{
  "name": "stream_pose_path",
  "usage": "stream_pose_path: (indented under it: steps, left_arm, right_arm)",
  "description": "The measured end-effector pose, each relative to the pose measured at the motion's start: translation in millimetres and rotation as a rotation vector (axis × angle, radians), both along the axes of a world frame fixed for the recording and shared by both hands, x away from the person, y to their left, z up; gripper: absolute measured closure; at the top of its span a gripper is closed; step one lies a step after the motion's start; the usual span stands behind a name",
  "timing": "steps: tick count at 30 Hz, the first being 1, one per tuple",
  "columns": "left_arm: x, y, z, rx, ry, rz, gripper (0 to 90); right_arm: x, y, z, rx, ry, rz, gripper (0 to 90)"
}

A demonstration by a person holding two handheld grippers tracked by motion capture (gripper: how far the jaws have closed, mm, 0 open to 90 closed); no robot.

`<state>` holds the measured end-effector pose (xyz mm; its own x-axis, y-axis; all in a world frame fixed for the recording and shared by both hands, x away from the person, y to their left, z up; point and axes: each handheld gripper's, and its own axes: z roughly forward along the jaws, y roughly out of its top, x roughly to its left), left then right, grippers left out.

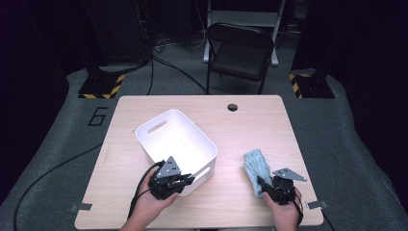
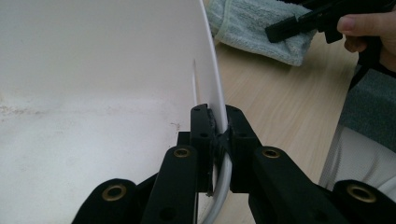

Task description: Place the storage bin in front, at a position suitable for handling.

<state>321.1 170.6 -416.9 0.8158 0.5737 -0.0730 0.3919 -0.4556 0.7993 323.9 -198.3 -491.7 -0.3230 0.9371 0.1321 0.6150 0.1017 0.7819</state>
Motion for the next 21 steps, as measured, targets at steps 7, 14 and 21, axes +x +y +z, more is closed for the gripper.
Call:
stream_pose_path:
  steps: [7, 14, 21]
  left_arm:
    - [-1.1, -1.5, -0.1, 0.003, -0.008, -0.004, 83.9]
    - [-3.5, -4.2, -0.4, 0.001, -0.009, -0.014, 83.8]
    - [-7.5, -8.6, -1.3, -0.007, -0.004, -0.026, 83.5]
  right_arm:
    - [-0.2, 23.0, -1.4, -0.008, -0.001, 0.061, 66.9]
    - [-2.9, 41.4, -2.4, -0.007, -0.005, 0.115, 66.9]
    - [-2.6, 53.5, -4.2, -0.012, -0.006, 0.151, 66.8]
